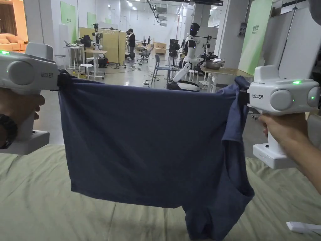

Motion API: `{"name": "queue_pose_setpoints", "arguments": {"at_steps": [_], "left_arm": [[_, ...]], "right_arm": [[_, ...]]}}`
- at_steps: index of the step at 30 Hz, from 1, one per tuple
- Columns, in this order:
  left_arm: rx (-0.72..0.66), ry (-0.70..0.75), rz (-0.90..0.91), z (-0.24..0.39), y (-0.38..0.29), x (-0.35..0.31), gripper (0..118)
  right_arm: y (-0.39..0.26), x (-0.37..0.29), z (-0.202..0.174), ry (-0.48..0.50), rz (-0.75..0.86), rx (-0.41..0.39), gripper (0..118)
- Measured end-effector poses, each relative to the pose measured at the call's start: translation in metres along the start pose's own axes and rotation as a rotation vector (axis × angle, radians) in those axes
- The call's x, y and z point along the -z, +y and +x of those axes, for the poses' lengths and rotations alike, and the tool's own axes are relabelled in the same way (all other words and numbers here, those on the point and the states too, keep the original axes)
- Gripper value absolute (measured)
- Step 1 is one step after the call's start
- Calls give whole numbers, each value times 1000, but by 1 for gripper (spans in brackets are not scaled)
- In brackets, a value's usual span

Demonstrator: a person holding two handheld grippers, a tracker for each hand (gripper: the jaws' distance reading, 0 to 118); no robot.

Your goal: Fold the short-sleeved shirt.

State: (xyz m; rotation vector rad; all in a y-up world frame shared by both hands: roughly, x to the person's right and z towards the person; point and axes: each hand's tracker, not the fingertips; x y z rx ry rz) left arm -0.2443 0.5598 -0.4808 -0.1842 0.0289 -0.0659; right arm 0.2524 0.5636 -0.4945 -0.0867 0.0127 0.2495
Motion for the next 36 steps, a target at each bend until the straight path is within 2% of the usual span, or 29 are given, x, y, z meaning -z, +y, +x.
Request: {"name": "queue_pose_setpoints", "arguments": {"at_steps": [7,13,26,32,36], "left_arm": [[8,-6,-26,1,-27,-5,5],[-1,-46,-87,-2,-86,-29,5],[-97,-151,-171,-12,-220,-159,5],[-91,-156,-283,-20,-275,-209,5],[-146,-153,-386,-32,-324,-224,5]], "right_arm": [[-26,-11,-7,19,-32,-1,8],[-84,-47,-15,61,-94,14,8],[-214,-178,-34,139,-223,12,8],[-260,-240,-51,205,-296,-3,8],[-291,-272,-68,231,-395,-34,8]]}}
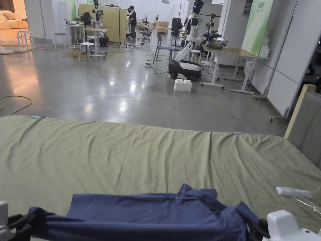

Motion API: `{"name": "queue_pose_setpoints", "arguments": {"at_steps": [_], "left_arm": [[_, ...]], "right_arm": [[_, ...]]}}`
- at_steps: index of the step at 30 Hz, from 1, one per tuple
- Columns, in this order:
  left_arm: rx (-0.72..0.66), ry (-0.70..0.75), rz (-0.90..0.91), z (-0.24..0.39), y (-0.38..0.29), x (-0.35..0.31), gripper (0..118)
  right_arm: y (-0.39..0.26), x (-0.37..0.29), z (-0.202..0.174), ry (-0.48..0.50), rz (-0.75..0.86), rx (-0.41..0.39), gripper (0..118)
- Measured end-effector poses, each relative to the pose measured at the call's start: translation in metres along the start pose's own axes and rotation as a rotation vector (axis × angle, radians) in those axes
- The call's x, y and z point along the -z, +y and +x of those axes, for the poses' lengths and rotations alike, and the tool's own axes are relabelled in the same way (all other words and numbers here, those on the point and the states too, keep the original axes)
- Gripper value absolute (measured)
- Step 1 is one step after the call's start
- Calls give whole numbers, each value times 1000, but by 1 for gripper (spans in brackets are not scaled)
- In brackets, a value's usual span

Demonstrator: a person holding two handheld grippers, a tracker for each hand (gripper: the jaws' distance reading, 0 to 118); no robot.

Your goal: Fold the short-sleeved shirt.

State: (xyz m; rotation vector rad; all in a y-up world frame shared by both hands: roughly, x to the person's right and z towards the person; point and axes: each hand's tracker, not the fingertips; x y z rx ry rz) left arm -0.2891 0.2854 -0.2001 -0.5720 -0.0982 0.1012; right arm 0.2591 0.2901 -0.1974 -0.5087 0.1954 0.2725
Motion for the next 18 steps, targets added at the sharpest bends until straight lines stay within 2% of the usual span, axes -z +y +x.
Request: {"name": "queue_pose_setpoints", "arguments": {"at_steps": [10,18], "left_arm": [[-78,47,-280,5,-92,18,5],[-64,115,-392,14,-122,36,5]], "right_arm": [[-85,7,-47,41,-314,36,8],[-123,35,-62,42,-437,80,9]]}}
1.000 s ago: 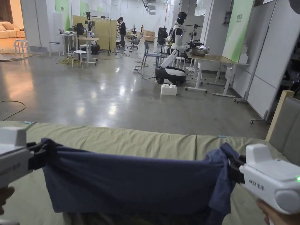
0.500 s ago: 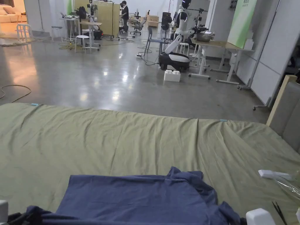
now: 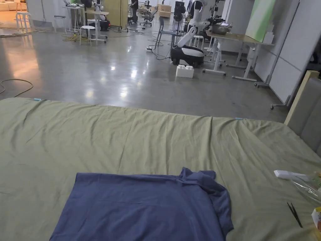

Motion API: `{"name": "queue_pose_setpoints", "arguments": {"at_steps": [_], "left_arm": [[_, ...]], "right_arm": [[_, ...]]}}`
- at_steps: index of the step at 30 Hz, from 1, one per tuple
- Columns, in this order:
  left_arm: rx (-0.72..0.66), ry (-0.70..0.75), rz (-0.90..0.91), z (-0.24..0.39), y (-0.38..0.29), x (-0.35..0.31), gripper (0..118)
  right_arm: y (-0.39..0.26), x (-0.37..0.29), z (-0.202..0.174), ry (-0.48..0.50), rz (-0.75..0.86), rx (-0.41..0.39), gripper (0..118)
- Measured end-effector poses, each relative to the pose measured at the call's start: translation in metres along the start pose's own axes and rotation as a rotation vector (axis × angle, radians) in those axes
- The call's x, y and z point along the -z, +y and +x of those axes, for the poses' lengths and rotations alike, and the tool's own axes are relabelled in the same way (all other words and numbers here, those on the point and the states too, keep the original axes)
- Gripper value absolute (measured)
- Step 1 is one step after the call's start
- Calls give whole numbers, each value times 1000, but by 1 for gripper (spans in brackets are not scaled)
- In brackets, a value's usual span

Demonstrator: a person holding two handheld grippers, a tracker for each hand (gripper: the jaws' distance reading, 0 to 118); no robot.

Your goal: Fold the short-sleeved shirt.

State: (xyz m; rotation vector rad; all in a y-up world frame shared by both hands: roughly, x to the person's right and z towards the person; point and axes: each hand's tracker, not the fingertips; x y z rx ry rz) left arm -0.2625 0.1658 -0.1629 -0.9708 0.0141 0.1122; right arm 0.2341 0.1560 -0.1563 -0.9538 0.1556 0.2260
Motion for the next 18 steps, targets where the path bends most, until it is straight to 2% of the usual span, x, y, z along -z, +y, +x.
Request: {"name": "queue_pose_setpoints", "arguments": {"at_steps": [2,3,4,6,7,11,16,18], "left_arm": [[-2,8,-5,2,-1,0,7],[-4,16,-1,4,1,-2,16],[-6,22,11,5,2,-5,30],[0,30,64,8,8,-12,68],[-2,32,89,10,12,-17,72],[3,18,232,18,35,-33,72],[1,13,428,36,64,-56,69],[-22,17,489,42,73,-60,62]], "right_arm": [[-2,4,-1,-8,-2,14,11],[-2,3,-2,-11,-1,23,24],[0,2,-1,-19,3,33,40],[6,-5,0,-60,40,59,66],[9,-8,0,-74,72,68,69],[32,-30,2,-103,253,123,80],[65,-54,-6,-171,518,163,81],[76,-65,-14,-195,625,174,78]]}}
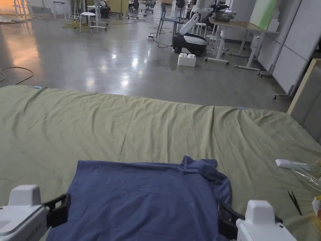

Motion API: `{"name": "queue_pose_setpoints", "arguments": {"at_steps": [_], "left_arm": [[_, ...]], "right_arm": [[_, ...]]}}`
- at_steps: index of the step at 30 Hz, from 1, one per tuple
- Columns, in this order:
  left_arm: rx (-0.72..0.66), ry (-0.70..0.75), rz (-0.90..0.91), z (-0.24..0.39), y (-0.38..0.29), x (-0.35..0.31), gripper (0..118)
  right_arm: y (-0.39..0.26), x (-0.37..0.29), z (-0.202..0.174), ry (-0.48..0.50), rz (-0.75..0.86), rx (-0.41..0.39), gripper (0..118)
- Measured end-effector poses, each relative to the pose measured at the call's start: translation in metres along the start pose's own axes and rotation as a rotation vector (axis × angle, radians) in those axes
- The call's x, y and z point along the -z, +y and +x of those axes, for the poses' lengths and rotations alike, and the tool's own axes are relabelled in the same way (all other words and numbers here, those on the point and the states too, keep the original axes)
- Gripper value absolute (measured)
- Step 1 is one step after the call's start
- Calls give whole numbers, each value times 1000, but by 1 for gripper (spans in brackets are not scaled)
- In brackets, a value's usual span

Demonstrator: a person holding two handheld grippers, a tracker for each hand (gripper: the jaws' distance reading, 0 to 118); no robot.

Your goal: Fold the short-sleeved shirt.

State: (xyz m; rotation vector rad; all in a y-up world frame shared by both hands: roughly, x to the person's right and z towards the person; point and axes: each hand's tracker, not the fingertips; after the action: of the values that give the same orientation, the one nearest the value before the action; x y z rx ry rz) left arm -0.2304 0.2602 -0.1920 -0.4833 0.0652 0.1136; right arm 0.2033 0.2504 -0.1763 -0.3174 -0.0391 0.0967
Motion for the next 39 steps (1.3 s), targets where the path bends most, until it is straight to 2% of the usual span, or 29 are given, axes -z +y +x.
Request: {"name": "queue_pose_setpoints", "arguments": {"at_steps": [1,2,3,4,5,6,7,8,9,10,15,18,23,26,29,31,32,34,35,39], "left_arm": [[-9,-2,33,2,3,-1,55],[-17,-5,70,6,8,-3,44],[-23,-7,107,10,14,-7,25],[-27,-8,128,11,14,-6,17],[-28,-8,161,14,17,-9,14],[-23,-10,199,17,20,-12,14],[-11,-7,240,20,21,-17,14],[-4,-9,259,22,21,-18,12],[-1,-21,279,24,22,-22,5],[1,-32,293,26,23,-26,5],[84,-2,286,29,22,-26,3],[58,-2,247,19,22,-9,3],[6,4,130,-7,21,46,3],[11,1,16,-20,24,97,3],[-47,-33,-117,-32,32,156,4],[-52,-13,-179,-39,38,196,14],[-47,-4,-180,-35,43,204,24],[-43,34,-219,-36,49,236,64],[-53,30,-262,-39,53,257,78],[-42,-6,-400,-34,56,305,86]], "right_arm": [[6,-2,-3,-5,41,7,73],[14,-4,-8,-21,95,15,63],[20,-6,-14,-28,139,20,45],[24,-8,-17,-32,168,18,29],[28,-11,-22,-40,219,14,18],[34,-11,-29,-52,282,-31,18],[37,-12,-33,-57,304,-38,17],[36,-12,-34,-52,284,-15,15],[40,-13,-37,-53,323,-25,11],[40,-11,-39,-36,316,1,5],[38,-3,-47,-37,315,18,3],[35,3,-48,-34,303,19,3],[28,22,-43,-20,244,7,3],[22,38,-38,-12,196,8,3],[17,54,-33,-12,154,9,3],[14,64,-29,-12,130,1,3],[13,68,-28,-13,121,-2,3],[10,77,-24,-17,97,-9,3],[7,82,-20,-19,80,-9,3],[-3,97,-11,-44,31,-18,3]]}}
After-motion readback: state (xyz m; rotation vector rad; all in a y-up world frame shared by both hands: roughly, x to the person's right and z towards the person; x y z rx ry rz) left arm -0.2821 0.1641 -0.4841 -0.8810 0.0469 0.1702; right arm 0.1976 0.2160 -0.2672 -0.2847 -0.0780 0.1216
